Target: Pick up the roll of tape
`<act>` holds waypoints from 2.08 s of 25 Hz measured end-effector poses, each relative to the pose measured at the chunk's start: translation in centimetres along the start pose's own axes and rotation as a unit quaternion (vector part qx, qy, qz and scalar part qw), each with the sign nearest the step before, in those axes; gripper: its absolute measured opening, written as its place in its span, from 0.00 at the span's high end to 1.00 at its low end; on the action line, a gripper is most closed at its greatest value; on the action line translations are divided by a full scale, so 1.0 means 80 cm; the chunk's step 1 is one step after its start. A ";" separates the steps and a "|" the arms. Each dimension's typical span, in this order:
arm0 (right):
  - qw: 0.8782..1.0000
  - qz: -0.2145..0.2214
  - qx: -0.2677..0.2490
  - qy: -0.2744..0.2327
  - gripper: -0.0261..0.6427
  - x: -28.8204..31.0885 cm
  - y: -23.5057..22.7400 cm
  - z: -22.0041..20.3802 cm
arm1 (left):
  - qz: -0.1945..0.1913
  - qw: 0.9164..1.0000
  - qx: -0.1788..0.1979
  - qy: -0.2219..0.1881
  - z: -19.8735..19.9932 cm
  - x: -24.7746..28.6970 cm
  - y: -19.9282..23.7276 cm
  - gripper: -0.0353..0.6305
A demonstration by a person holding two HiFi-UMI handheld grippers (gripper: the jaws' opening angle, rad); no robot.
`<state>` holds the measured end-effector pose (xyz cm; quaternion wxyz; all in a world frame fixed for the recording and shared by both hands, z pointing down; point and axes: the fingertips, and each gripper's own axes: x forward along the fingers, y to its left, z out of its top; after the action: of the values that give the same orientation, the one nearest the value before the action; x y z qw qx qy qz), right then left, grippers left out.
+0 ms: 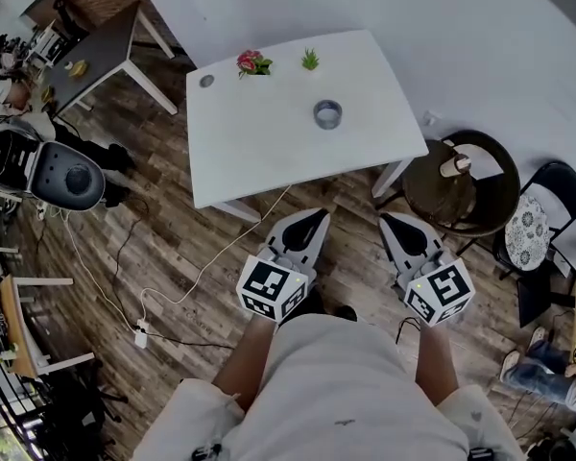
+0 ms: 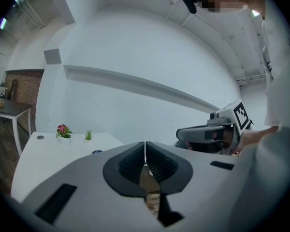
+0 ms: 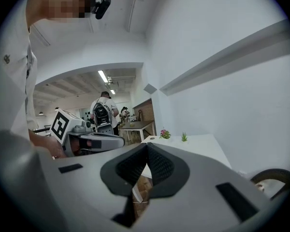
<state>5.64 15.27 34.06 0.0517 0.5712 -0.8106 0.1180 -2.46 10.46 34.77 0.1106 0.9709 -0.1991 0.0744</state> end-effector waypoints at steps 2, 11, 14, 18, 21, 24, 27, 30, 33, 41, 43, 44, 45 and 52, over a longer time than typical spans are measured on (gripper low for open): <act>1.000 -0.005 0.001 0.001 0.95 0.013 0.001 0.003 | -0.004 1.000 0.001 0.003 0.001 -0.001 0.013 0.91; 1.000 -0.024 0.000 0.012 0.95 0.072 0.004 0.011 | -0.014 1.000 0.002 0.008 0.005 -0.003 0.080 0.91; 1.000 -0.027 -0.001 0.014 0.95 0.091 0.010 0.012 | -0.019 1.000 0.001 0.010 0.003 -0.007 0.099 0.91; 0.999 -0.031 -0.001 0.014 0.95 0.116 0.010 0.015 | -0.025 1.000 0.004 0.013 0.005 -0.004 0.123 0.91; 0.999 -0.036 -0.003 0.015 0.95 0.127 0.013 0.019 | -0.029 1.000 0.001 0.010 0.010 -0.007 0.135 0.91; 0.999 -0.041 -0.002 0.016 0.95 0.134 0.013 0.019 | -0.034 0.999 0.001 0.009 0.010 -0.009 0.143 0.91; 0.999 -0.044 0.002 0.018 0.95 0.138 0.014 0.015 | -0.036 0.999 -0.001 0.012 0.007 -0.008 0.147 0.91; 0.999 -0.046 0.007 0.022 0.95 0.139 0.017 0.010 | -0.039 0.999 -0.007 0.015 0.002 -0.010 0.146 0.91; 0.999 -0.044 0.010 0.026 0.95 0.142 0.020 0.008 | -0.041 0.999 -0.009 0.018 -0.001 -0.011 0.147 0.91; 0.999 -0.030 0.015 0.031 0.94 0.160 0.004 0.004 | -0.020 0.999 -0.014 0.021 -0.005 -0.001 0.165 0.91; 0.999 -0.021 0.012 0.030 0.93 0.168 -0.002 0.006 | -0.011 1.000 -0.015 0.020 -0.003 0.005 0.172 0.91; 0.999 -0.016 0.010 0.029 0.92 0.173 -0.006 0.008 | -0.007 1.000 -0.015 0.019 -0.002 0.008 0.176 0.91; 0.999 -0.012 0.009 0.028 0.91 0.178 -0.011 0.010 | -0.003 1.000 -0.014 0.018 0.000 0.010 0.180 0.91; 0.999 0.011 0.006 0.030 0.83 0.216 -0.040 0.027 | 0.025 0.999 -0.016 0.017 0.016 0.032 0.208 0.91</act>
<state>2.87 -2.09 36.14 0.0709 0.5590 -0.8142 0.1402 -6.70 -5.68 37.10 0.1279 0.9623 -0.2226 0.0899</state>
